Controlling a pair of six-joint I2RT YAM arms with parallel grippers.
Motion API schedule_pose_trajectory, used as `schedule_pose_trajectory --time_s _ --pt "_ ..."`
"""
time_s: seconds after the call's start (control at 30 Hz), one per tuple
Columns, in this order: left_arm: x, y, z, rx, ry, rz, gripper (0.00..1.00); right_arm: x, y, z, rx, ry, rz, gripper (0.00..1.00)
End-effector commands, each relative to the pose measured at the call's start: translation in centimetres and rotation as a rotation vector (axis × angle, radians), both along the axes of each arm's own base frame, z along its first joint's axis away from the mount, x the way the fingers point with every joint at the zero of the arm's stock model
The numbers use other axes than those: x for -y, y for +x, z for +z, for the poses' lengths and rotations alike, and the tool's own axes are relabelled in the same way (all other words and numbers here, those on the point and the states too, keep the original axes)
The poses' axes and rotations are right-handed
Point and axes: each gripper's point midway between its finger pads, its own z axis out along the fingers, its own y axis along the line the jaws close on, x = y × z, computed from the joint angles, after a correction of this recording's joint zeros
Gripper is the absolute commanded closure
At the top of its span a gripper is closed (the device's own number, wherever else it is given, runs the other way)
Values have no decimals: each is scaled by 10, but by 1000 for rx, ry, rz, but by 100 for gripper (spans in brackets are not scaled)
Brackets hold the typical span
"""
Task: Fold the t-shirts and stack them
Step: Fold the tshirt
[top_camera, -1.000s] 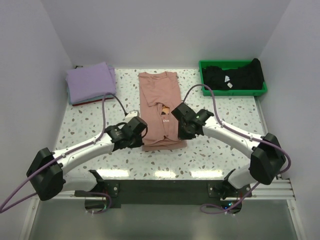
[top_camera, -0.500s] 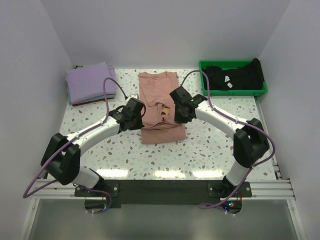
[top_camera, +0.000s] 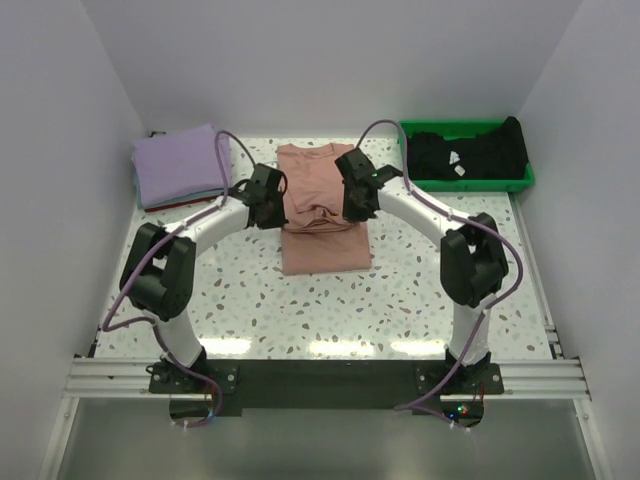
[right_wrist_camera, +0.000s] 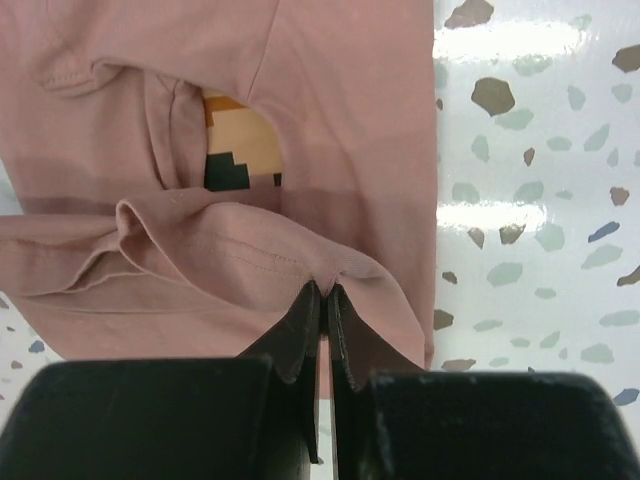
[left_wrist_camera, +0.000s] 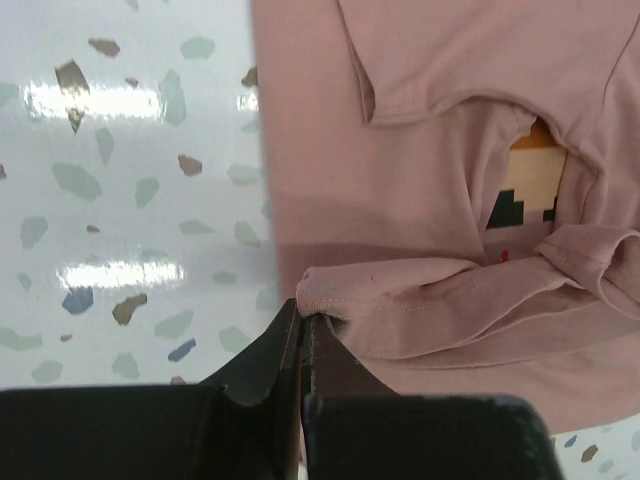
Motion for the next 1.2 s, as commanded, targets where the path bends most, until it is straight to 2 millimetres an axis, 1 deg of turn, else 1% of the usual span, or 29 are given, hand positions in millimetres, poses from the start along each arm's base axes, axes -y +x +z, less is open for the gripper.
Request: schedule_pose_trajectory --time_s 0.0,0.03,0.07,0.1,0.17,0.2,0.3,0.33,0.37,0.4,0.43,0.47,0.5,0.53,0.57,0.6,0.63,0.7,0.73,0.77,0.8,0.83,0.87,0.9,0.93,0.97,1.03,1.13,1.17 --pt "3 37 23 96 -29 -43 100 -2 22 13 37 13 9 100" --pt "2 39 17 81 -24 -43 100 0 25 11 33 8 8 100" --pt "-1 45 20 86 -25 -38 100 -1 29 14 40 12 7 100" --pt "-1 45 18 78 -24 -40 100 0 31 9 30 9 4 100" --pt "-2 49 15 70 -27 -37 100 1 37 9 30 12 0 100" --pt "-1 48 12 60 -36 -45 100 3 38 3 17 3 -2 100" --pt "-1 52 5 39 -35 -51 100 3 42 2 13 9 -2 100" --pt "-1 53 4 36 -34 -50 83 3 43 -1 8 8 -6 100" --pt "-2 56 4 38 -35 -45 75 2 45 1 13 12 -7 92" --pt "-4 58 6 42 -32 -37 57 2 47 2 12 20 -6 81" --pt "-5 59 9 47 -31 -32 48 1 48 1 8 19 -2 61" --pt "-6 63 17 65 -30 -25 40 -3 52 8 25 32 12 54" --pt "-8 64 21 74 -22 -19 29 -5 54 11 29 41 25 50" --pt "-8 65 26 87 -24 -17 25 -5 54 14 29 37 35 45" --pt "-8 64 36 108 -29 -17 23 -6 56 21 42 41 37 43" --pt "-9 63 40 117 -32 -17 21 -5 55 24 48 39 39 42" --pt "-10 62 52 140 -39 -16 21 -2 55 26 53 32 37 40" --pt "-11 54 53 145 -47 -18 21 2 50 33 68 28 37 39" --pt "-11 49 63 166 -63 -23 21 3 48 36 78 30 40 39" --pt "-13 39 55 145 -64 -30 21 7 41 39 79 32 43 39" --pt "-11 35 57 150 -85 -37 21 9 38 41 83 33 42 39" --pt "-14 24 54 146 -87 -35 21 8 36 43 95 45 51 40" --pt "-10 17 54 142 -114 -48 21 10 28 35 73 44 59 40" --pt "-7 12 53 141 -138 -51 23 9 24 41 80 63 69 40" --pt "-9 0 48 128 -145 -51 23 6 21 40 77 82 82 41" --pt "-6 -5 45 122 -156 -54 23 2 12 32 49 100 100 41" --pt "0 -16 41 114 -192 -57 25 -4 7 26 37 113 119 42" --pt "21 -22 45 132 -245 -84 25 -11 1 11 -1 108 134 43" --pt "33 -24 48 151 -260 -111 25 -14 1 9 -7 115 135 43"
